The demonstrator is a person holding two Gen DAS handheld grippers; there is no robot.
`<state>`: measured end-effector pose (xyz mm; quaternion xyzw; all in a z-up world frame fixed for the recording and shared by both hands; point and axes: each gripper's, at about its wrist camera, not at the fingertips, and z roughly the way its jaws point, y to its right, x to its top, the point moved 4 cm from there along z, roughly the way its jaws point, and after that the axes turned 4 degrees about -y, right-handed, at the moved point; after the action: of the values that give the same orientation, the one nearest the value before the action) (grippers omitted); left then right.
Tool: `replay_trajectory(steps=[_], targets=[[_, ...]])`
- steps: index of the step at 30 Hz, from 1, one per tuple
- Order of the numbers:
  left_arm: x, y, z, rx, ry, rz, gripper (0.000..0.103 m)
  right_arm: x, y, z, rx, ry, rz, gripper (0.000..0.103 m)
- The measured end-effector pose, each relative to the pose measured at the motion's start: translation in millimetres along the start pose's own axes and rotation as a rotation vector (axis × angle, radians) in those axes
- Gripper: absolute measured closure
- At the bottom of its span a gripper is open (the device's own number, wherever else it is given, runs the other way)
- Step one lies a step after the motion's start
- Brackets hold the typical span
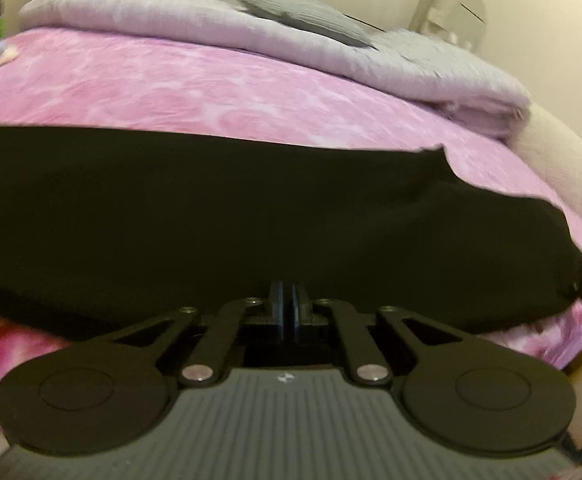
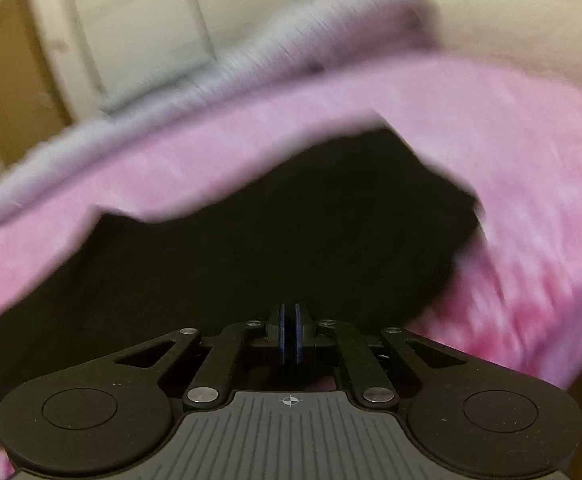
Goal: Fold clothes
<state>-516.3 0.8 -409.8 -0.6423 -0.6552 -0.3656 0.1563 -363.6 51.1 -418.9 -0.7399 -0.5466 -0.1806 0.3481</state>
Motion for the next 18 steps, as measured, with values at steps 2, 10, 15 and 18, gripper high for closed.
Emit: replay_trajectory(steps=[2,10,15,18], targets=[[4.8,-14.1,-11.7,0.038,0.025,-0.03,0.097,0.1,20.1,-12.8,0.004,0.025,0.103,0.1],[11.1,-41.6,-27.0,0.178,-0.006,-0.092,0.092,-3.7,-3.5,-33.2,0.038,0.029,0.061,0.1],[12.7,-21.8,-40.9,0.215,-0.037,-0.042,0.088,-19.1,-36.4,-23.1,0.002,-0.049,-0.04,0.1],[16.0,-10.5,-53.9,0.233,-0.038,-0.02,0.085,-16.2,-59.7,-30.4,0.034,-0.05,-0.097,0.1]])
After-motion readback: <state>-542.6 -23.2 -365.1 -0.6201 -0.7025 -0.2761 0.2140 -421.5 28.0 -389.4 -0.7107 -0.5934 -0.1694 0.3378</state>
